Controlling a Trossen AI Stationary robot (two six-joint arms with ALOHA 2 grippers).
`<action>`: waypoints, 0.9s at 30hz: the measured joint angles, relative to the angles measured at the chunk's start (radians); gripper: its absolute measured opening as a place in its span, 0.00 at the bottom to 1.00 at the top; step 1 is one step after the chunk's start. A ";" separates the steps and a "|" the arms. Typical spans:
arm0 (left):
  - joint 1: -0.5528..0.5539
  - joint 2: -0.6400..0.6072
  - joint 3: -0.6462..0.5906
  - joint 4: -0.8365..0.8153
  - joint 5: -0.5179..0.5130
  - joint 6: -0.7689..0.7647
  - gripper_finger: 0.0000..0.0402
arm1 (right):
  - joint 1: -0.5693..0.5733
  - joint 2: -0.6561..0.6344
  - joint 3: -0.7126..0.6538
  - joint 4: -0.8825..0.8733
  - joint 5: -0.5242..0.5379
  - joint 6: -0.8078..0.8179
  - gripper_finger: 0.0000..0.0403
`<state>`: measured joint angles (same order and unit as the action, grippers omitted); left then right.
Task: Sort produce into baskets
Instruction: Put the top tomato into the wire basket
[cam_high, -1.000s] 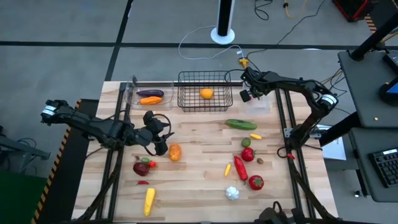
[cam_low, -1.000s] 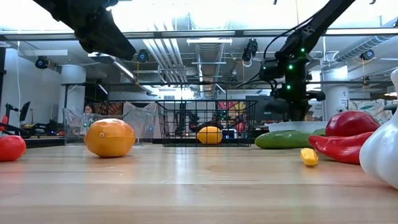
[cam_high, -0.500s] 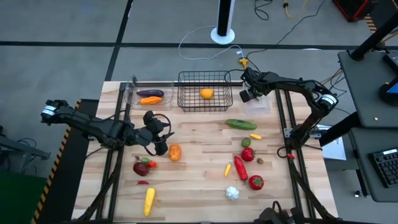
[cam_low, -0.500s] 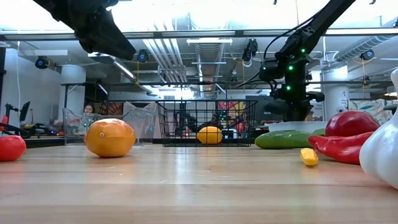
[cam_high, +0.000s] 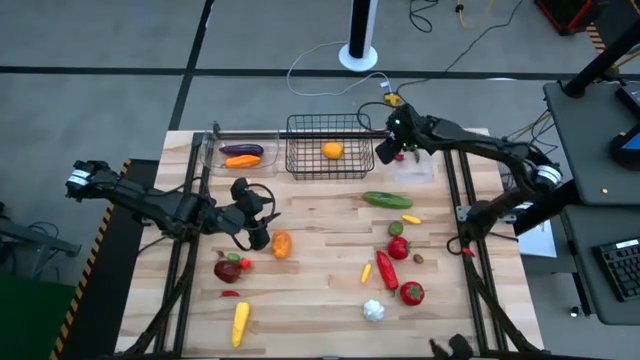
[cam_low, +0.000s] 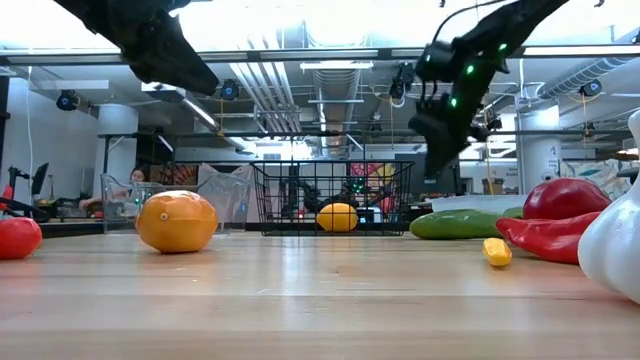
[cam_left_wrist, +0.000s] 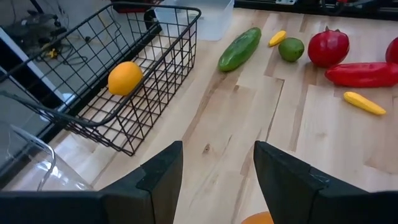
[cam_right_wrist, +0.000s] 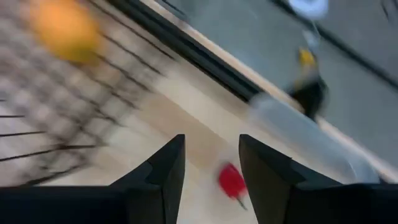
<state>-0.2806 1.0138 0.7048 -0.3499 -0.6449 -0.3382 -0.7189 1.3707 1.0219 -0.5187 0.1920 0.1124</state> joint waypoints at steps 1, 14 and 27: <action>0.001 0.000 0.000 0.005 0.000 0.012 0.45 | 0.017 -0.024 -0.021 0.039 -0.022 -0.034 0.35; 0.066 0.001 0.068 0.028 -0.001 0.138 0.45 | 0.193 -0.201 -0.245 0.397 -0.168 -0.099 0.33; 0.065 0.013 0.068 -0.034 0.148 0.032 0.45 | 0.336 -0.223 -0.161 0.452 -0.170 -0.036 0.33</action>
<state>-0.2157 1.0268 0.7727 -0.3841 -0.4970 -0.3066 -0.3825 1.1481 0.8614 -0.0669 0.0223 0.0764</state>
